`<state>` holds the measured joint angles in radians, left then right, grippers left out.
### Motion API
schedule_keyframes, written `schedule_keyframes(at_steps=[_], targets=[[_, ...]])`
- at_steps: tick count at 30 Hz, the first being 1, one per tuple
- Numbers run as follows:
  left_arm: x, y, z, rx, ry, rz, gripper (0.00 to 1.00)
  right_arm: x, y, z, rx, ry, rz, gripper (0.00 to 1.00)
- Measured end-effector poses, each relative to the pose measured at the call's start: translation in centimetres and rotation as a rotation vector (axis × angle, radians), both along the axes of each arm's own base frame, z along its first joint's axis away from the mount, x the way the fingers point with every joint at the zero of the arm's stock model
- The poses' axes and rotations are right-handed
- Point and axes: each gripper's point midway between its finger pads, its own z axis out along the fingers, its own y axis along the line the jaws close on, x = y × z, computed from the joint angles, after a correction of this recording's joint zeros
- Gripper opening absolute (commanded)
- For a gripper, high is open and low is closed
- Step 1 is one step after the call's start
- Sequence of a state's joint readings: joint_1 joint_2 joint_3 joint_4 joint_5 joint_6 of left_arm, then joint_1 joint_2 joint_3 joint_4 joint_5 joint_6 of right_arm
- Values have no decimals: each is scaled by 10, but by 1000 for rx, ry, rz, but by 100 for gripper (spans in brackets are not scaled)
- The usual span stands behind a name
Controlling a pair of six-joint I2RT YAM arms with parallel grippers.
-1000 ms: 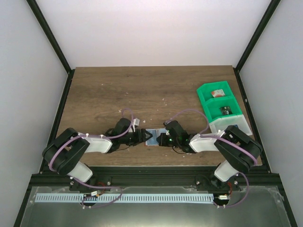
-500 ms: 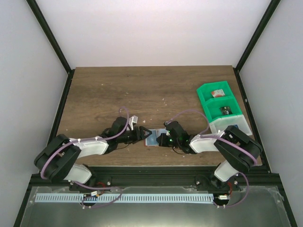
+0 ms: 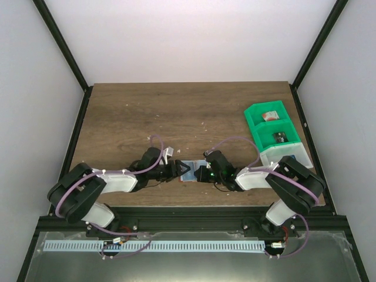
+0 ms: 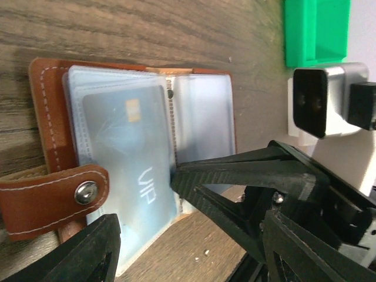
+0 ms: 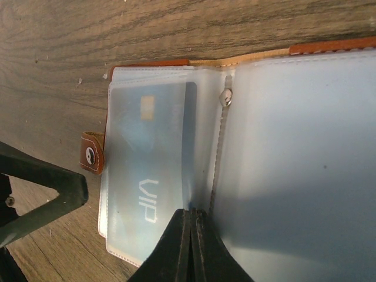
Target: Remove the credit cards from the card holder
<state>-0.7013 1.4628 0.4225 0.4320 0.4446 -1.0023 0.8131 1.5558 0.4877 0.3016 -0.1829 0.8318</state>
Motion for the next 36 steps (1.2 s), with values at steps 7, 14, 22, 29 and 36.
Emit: schedule_keyframes(at_steps=[7,14,22,29,36], targets=[[-2,1,-11,19,24,-1,69,0,0,0,1,-2,0,1],[0,-1,-19,23,31,-4,69,0,0,0,5,-4,1,0],[1,-3,-19,9,26,-8,67,-2,0,0,20,-4,1,0],[-1,-6,-13,-16,41,-15,49,-5,2,0,36,7,10,2],[-1,-7,-8,-17,35,-22,44,-8,1,0,46,5,16,4]])
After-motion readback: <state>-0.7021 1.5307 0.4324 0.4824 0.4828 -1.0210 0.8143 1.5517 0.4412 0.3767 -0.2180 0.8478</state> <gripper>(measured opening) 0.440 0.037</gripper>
